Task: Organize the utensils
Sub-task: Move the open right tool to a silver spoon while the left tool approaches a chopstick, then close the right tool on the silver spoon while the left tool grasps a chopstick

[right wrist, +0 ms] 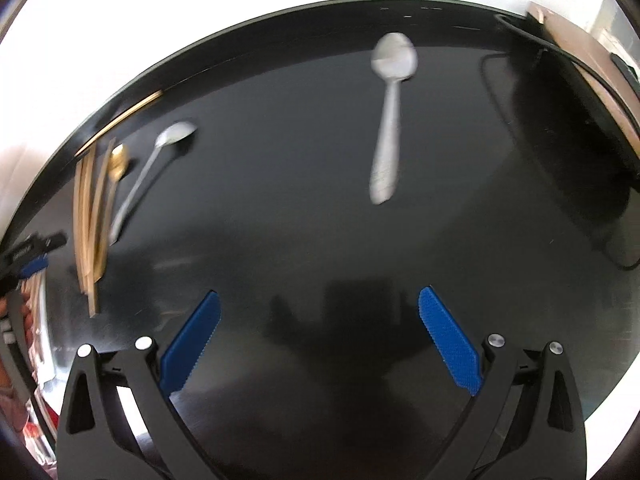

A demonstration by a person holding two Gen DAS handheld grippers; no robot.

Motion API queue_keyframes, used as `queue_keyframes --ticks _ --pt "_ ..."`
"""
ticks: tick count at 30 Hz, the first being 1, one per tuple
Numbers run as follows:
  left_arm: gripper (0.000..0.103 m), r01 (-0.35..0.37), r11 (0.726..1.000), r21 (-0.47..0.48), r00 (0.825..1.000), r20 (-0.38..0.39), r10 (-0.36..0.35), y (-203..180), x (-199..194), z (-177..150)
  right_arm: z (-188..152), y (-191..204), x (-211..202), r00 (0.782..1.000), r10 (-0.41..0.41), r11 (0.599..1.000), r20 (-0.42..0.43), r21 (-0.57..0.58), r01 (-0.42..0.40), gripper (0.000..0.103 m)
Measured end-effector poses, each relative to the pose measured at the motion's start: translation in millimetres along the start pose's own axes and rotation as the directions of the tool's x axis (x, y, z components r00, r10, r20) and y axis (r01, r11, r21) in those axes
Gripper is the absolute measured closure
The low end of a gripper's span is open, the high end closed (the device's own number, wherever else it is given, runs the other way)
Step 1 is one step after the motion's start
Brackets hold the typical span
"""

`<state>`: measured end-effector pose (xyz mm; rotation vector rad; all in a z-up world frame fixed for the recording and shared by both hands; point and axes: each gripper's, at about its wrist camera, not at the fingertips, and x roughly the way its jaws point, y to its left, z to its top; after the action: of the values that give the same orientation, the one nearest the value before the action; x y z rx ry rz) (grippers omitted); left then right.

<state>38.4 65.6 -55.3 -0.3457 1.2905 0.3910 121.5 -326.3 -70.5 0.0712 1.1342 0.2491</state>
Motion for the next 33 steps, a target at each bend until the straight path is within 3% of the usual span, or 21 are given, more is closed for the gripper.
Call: queue_keyframes --ticks 5,9,11,15,22,26,29,30,31,32,33 --pt "0.006 -0.031 1.000 -0.003 0.999 -0.028 0.031 -6.1 17.0 3.5 24.0 -18.4 16.7 0.998 -0.061 0.998 0.028 -0.032 0.061 0.007" --pt "0.006 -0.039 0.999 -0.009 0.999 0.006 0.039 -6.4 19.0 14.5 47.5 -31.4 38.4 0.997 -0.070 0.997 0.014 -0.023 0.070 0.007" --pt "0.005 -0.043 0.999 -0.018 0.999 0.017 0.043 -4.8 20.2 19.4 58.7 -32.2 46.3 0.994 -0.100 0.994 0.052 -0.046 0.103 0.006" --pt "0.005 -0.055 0.996 -0.064 0.997 0.055 0.058 2.2 21.3 26.9 82.1 -30.3 57.4 0.988 -0.080 0.993 0.132 -0.078 0.091 0.005" --pt "0.005 -0.067 0.993 -0.099 0.992 0.099 0.077 5.9 19.5 37.6 119.6 -38.9 69.8 0.980 -0.059 0.991 0.189 -0.108 0.080 0.005" --pt "0.005 -0.080 0.986 -0.147 0.986 0.135 0.100 3.3 20.1 40.2 128.8 -40.8 73.4 0.973 -0.048 0.991 0.225 -0.114 0.075 0.005" --pt "0.007 -0.066 0.988 -0.137 0.990 0.116 0.082 5.8 20.9 39.5 130.9 -37.7 70.1 0.970 -0.033 0.990 0.243 -0.127 0.065 0.005" --pt "0.015 -0.059 0.990 -0.126 0.989 0.128 0.075 7.1 21.8 41.0 132.6 -37.8 68.9 0.965 -0.022 0.988 0.260 -0.139 0.060 0.015" --pt "0.067 -0.056 0.995 -0.080 0.980 0.188 0.071 3.9 15.2 43.1 132.6 -35.9 63.5 0.956 -0.002 0.986 0.293 -0.160 0.051 0.059" --pt "0.096 -0.063 0.997 -0.043 0.977 0.200 0.070 3.6 15.2 47.7 132.9 -35.0 60.5 0.958 0.007 0.987 0.288 -0.156 0.040 0.066" --pt "0.098 -0.046 0.998 -0.048 0.980 0.190 0.054 4.6 15.0 51.0 133.1 -36.6 59.2 0.961 0.026 0.991 0.275 -0.131 0.011 0.066"
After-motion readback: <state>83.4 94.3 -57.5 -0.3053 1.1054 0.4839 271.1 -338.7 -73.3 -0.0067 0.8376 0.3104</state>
